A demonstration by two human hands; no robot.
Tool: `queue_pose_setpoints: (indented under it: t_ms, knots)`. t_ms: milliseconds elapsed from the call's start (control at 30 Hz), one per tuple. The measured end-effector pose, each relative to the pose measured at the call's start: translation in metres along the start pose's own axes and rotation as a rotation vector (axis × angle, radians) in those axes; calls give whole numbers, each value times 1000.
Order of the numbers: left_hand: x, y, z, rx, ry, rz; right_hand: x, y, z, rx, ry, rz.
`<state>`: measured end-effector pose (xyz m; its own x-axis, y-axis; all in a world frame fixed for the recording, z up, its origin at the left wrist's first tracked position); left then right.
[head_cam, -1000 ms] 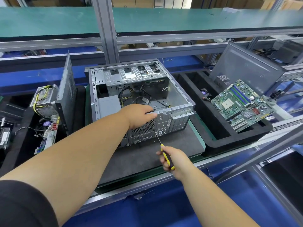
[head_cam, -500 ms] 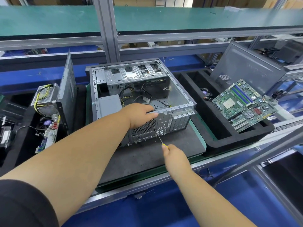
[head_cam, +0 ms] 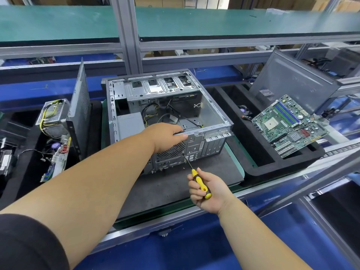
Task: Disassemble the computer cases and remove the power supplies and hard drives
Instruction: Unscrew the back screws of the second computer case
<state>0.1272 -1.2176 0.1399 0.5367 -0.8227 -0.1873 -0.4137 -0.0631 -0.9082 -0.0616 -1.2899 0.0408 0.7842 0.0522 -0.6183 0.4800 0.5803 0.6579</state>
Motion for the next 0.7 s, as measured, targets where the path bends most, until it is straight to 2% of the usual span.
queue_pose_setpoints:
  t_ms: [67, 200, 267, 367, 400, 433, 500, 567, 633, 700]
  knots:
    - [0, 0, 0, 0, -1, -2, 0, 3, -1, -26, -9, 3]
    - [0, 0, -1, 2, 4, 2, 5, 1, -2, -346, -110, -248]
    - [-1, 0, -1, 0, 6, -2, 1, 3, 4, -763, -191, -450]
    - [-1, -1, -1, -4, 7, -7, -4, 9, 8, -1756, -335, -825]
    - [-1, -1, -1, -4, 8, -7, -4, 10, 6, -1969, -384, -920]
    - [-1, 0, -1, -4, 7, -6, -3, 11, 3, -2078, -422, -964]
    - [0, 0, -1, -4, 5, -5, -1, 7, 1, -2040, -454, -964]
    - [0, 0, 0, -1, 6, -6, 0, 0, 4, -1732, -451, -859]
    - [1, 0, 1, 1, 6, -5, 1, -4, 7, -1184, -353, -659]
    - [1, 1, 1, 0, 6, -6, 1, -4, 1, -577, -127, -419]
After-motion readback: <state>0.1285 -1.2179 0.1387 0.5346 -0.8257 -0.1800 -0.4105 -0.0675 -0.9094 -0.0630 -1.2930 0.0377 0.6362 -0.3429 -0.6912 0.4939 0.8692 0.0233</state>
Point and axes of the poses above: each hand's wrist, its own x-axis towards the middle knuckle, its own y-axis out of the palm, z = x × y, the point moved 3 cm from there along x, towards the middle knuckle, and after that the axes turned 3 degrees about -x, right-handed, at the moved point
